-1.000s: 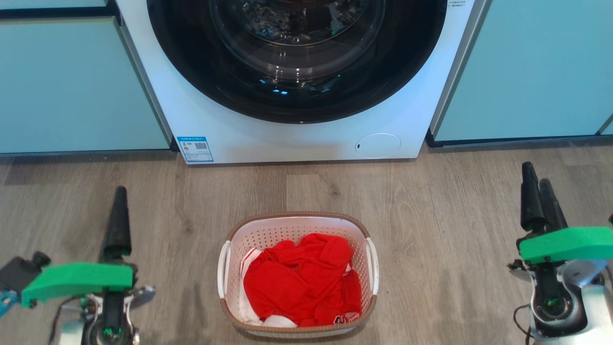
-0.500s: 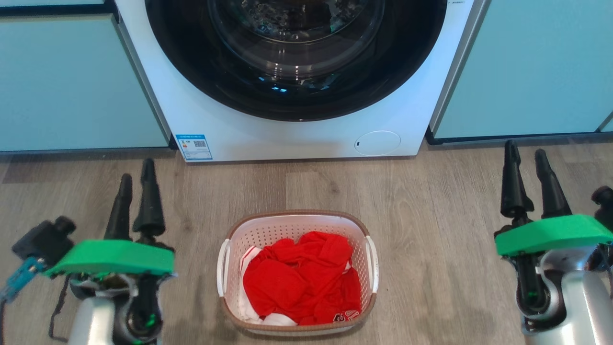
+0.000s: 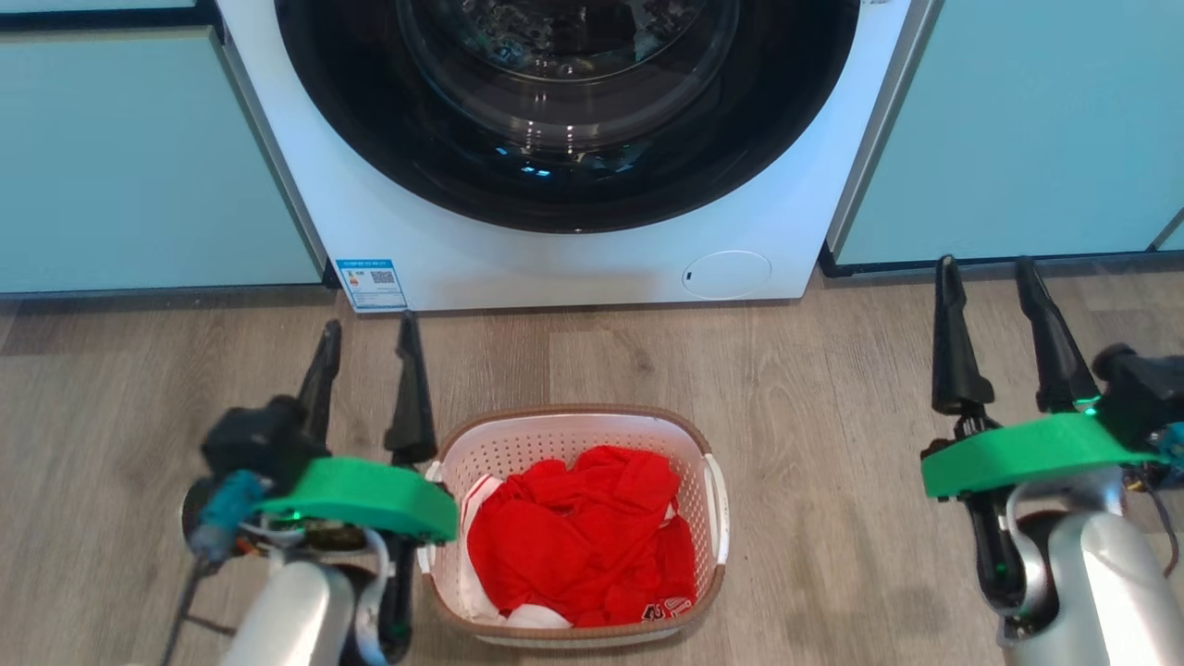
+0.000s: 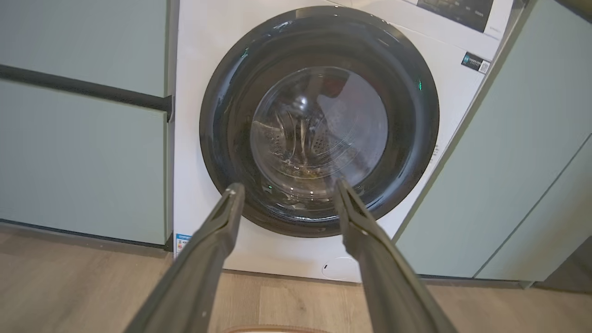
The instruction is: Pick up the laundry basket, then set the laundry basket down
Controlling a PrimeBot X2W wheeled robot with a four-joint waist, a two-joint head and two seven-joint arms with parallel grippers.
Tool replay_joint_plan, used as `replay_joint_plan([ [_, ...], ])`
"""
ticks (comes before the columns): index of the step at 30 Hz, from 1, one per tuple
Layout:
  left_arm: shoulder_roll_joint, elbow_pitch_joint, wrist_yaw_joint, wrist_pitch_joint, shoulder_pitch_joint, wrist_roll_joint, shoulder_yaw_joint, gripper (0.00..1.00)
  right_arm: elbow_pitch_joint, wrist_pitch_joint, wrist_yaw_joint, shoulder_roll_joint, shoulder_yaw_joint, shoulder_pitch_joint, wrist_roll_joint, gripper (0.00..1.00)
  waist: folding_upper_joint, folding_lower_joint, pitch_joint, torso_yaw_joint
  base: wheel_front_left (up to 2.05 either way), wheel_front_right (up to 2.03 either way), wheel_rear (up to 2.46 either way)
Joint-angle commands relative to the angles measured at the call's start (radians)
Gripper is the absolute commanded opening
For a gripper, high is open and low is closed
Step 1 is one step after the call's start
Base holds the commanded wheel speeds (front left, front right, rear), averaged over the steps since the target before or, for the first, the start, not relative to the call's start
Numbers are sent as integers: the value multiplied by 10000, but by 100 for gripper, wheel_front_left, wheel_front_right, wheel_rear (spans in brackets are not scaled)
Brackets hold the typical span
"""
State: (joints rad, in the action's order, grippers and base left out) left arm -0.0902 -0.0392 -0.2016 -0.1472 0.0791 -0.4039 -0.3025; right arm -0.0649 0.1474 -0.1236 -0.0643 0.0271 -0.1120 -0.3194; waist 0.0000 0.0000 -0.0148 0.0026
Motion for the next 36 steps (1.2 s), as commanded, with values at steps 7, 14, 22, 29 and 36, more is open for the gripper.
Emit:
replay_joint_plan([
  [7,-615,452,-1196,-308,825,902,-1129,100,-139,319,-55,-176,459,-403,1314,100,0,0,75,-41,0,0,0],
  [14,-866,714,-1699,-515,1078,1512,-1978,100,184,523,-59,-45,341,-307,2334,100,0,0,89,-112,0,0,0],
  [22,-1057,876,-2030,-753,1234,2292,-2474,100,286,757,-64,0,422,-390,3279,100,0,0,106,-151,0,0,0],
  [29,-942,866,-2035,-931,1235,2710,-2570,100,708,933,-67,74,569,-333,3926,100,0,0,147,-158,0,0,0],
  [36,-373,473,-1622,-1140,1015,2892,-1736,100,748,1138,-71,110,903,-418,4096,100,0,0,142,-106,0,0,0],
])
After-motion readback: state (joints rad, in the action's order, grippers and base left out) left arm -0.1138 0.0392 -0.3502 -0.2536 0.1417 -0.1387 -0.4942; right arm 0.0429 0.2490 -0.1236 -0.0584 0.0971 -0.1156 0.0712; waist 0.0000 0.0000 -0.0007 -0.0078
